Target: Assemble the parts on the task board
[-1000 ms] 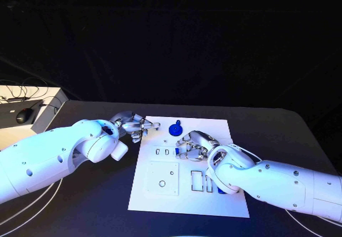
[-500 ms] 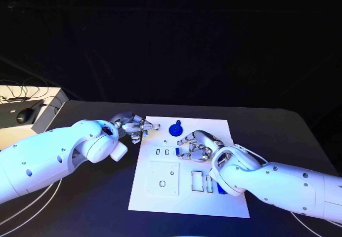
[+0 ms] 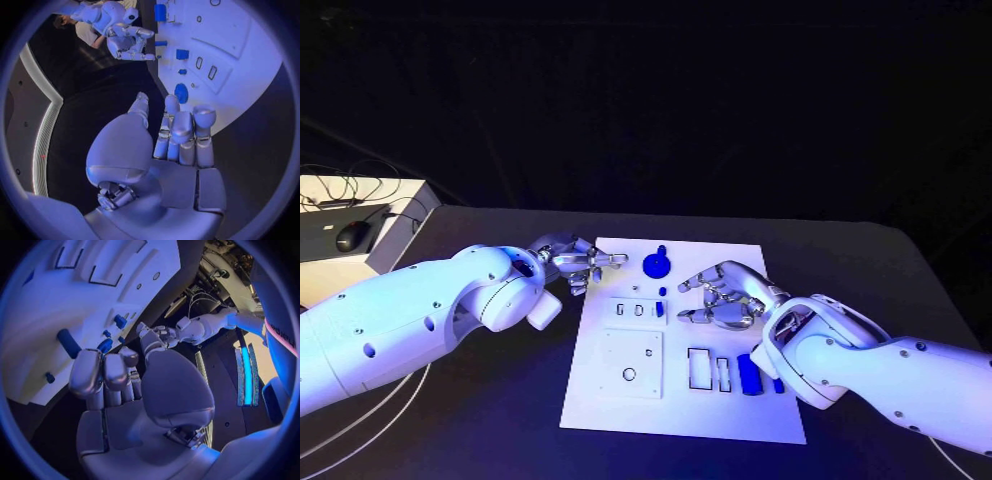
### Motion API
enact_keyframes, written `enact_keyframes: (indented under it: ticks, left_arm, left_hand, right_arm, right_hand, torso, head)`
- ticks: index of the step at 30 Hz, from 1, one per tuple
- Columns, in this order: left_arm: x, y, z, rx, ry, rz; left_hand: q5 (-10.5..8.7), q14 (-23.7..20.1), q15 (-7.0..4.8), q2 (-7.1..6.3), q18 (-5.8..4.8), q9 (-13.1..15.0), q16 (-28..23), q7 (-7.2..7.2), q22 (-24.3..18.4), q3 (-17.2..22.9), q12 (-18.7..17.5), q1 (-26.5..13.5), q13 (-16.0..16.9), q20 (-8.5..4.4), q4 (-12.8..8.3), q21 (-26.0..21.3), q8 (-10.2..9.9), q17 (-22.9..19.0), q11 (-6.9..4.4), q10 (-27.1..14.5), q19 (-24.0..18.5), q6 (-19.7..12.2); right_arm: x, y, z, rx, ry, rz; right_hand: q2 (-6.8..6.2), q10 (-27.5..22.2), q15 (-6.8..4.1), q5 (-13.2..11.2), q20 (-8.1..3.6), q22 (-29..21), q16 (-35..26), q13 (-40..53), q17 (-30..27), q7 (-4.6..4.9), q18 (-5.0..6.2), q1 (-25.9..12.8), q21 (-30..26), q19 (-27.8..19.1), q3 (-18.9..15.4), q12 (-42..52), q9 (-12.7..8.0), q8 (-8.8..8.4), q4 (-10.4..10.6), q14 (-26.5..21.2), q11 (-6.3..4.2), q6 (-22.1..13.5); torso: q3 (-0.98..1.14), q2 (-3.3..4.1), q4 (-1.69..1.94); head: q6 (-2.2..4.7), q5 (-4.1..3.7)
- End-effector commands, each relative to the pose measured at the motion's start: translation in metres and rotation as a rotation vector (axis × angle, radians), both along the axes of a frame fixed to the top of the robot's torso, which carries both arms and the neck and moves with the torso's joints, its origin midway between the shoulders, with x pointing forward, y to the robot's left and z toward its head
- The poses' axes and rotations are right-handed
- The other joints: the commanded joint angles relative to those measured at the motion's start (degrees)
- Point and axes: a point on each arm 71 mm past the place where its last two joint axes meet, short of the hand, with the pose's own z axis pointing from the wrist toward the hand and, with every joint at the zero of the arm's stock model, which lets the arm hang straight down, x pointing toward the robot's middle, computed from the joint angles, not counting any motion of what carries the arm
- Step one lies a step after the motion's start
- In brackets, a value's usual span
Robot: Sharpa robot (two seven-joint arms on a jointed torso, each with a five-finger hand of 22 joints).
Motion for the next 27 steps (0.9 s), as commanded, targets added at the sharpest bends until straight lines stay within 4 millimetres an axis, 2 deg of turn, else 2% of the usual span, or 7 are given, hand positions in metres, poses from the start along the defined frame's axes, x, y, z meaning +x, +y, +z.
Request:
enact_keyframes:
  ticks: [1,8,10,11,19,25,27]
  left_arm:
    - [-0.001,-0.005,-0.006,0.068,0.034,-0.034]
    - [-0.001,-0.015,-0.015,0.161,0.089,-0.079]
    - [0.000,-0.019,-0.017,0.183,0.108,-0.095]
    - [0.000,-0.021,-0.018,0.192,0.116,-0.101]
    - [0.006,-0.039,-0.016,0.276,0.168,-0.161]
    - [0.013,-0.053,-0.007,0.356,0.201,-0.212]
    - [0.014,-0.058,-0.004,0.381,0.216,-0.233]
  left_hand:
    - [0.05,0.7,-0.04,0.35,-0.28,0.3,1.1,-0.24,1.1,-0.1,0.2,-1.0,0.2,-0.13,0.9,0.9,0.5,0.8,-0.24,0.5,0.8,0.7]
    - [0.07,0.6,-0.50,0.34,-0.45,2.5,2.1,-1.43,1.7,-0.2,0.7,-3.4,0.8,-0.52,2.8,1.4,2.5,1.6,-0.86,0.5,0.9,2.4]
    - [0.14,0.6,-0.95,-0.01,-0.85,7.2,3.1,-1.79,2.6,0.3,1.5,-3.7,1.8,-1.04,3.5,2.0,4.0,2.2,-1.01,0.4,1.1,0.7]
    - [-0.01,0.5,-0.56,0.30,-0.91,9.0,2.7,-1.62,2.8,0.6,1.2,-3.7,1.8,-0.85,3.4,1.7,4.4,1.8,-0.89,0.4,0.8,0.6]
    - [0.05,0.7,-0.46,0.49,-1.13,10.1,3.5,-0.97,4.9,2.7,1.6,-3.6,2.4,-0.89,2.8,3.2,2.4,1.9,-0.76,1.2,2.2,-0.7]
    - [0.06,0.8,-0.52,0.93,-1.38,10.5,4.2,-1.15,5.9,3.8,1.8,-4.2,2.8,-1.10,2.8,3.8,1.9,2.2,-0.91,1.7,2.7,-0.2]
    - [-0.02,0.6,-0.68,-0.73,-1.60,11.1,4.4,-1.20,6.1,8.2,1.6,-6.0,3.0,-1.29,2.8,3.7,1.2,2.0,-0.94,1.8,2.6,0.0]
  right_arm:
    - [0.004,-0.008,0.012,0.137,0.002,-0.012]
    - [0.024,-0.034,0.038,0.271,0.023,-0.079]
    - [0.031,-0.043,0.046,0.291,0.025,-0.098]
    - [0.034,-0.046,0.050,0.297,0.025,-0.106]
    - [0.053,-0.072,0.058,0.302,0.030,-0.166]
    - [0.060,-0.082,0.058,0.293,0.039,-0.190]
    - [0.061,-0.083,0.057,0.287,0.044,-0.193]
  right_hand:
    - [1.10,-0.6,-0.02,0.5,-0.04,8.0,-0.5,-0.3,-0.4,-0.09,1.01,-0.3,-0.9,-0.4,-0.5,-0.6,0.0,0.15,-0.8,0.0,-0.29,0.8]
    - [2.80,-0.7,-0.10,2.0,-0.19,8.0,-0.5,-0.2,-0.1,-0.22,0.90,-2.2,-1.2,-0.3,-2.4,-0.6,0.0,0.35,-1.8,0.1,-0.36,1.1]
    - [3.02,-0.6,-0.10,2.1,-0.20,8.1,-0.4,-0.1,0.0,-0.23,0.86,-2.4,-0.9,-0.2,-2.5,-0.4,0.0,0.40,-1.7,0.2,-0.35,1.1]
    - [3.16,-0.5,-0.11,2.2,-0.20,8.1,-0.4,0.0,0.1,-0.26,0.84,-2.6,-0.7,-0.2,-2.5,-0.3,0.0,0.43,-1.7,0.2,-0.37,1.2]
    - [3.60,-0.5,-0.13,2.2,-0.23,8.1,-0.3,0.1,0.2,-0.31,0.81,-2.8,-0.6,-0.2,-2.7,-0.2,0.1,0.45,-1.8,0.2,-0.41,1.4]
    - [3.63,-0.5,-0.14,2.2,-0.24,8.1,-0.4,0.0,0.2,-0.31,0.82,-2.8,-0.8,-0.2,-2.8,-0.3,0.1,0.41,-1.9,0.1,-0.41,1.4]
    - [3.66,-0.5,-0.13,2.2,-0.24,8.1,-0.4,0.0,0.2,-0.31,0.83,-2.9,-0.8,-0.2,-2.8,-0.4,0.1,0.40,-1.9,0.1,-0.41,1.4]
  torso:
    - [0.04,-0.04,-0.15]
    - [0.40,-0.31,-0.31]
    - [0.53,-0.42,-0.34]
    - [0.57,-0.45,-0.33]
    - [0.91,-0.81,-0.32]
    - [1.37,-1.24,-0.34]
    - [1.53,-1.40,-0.36]
  head:
    - [0.36,-0.09]
    - [0.40,-0.29]
    - [0.36,-0.33]
    - [0.32,-0.35]
    - [0.08,-0.57]
    - [-0.23,-0.38]
    - [-0.33,-0.38]
